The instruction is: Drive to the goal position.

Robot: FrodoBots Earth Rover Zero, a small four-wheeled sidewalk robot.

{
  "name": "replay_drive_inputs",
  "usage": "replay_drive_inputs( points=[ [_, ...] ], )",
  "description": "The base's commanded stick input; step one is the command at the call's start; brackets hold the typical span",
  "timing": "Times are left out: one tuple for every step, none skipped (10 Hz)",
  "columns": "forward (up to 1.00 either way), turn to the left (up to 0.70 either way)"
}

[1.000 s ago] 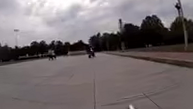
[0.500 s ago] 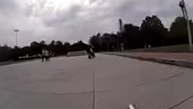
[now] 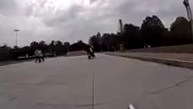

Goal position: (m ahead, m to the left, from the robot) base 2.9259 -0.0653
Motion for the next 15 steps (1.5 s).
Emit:
replay_drive_inputs(
  points=[
    [0.7,0.0],
    [0.7,0.0],
    [0.7,0.0],
    [0.7,0.0],
    [0.7,0.0],
    [0.7,0.0],
    [0.7,0.0],
    [0.7,0.0],
    [0.7,0.0],
    [0.7,0.0],
    [0.7,0.0],
    [0.7,0.0],
    [0.7,0.02],
    [0.7,0.35],
    [0.7,0.35]
  ],
)
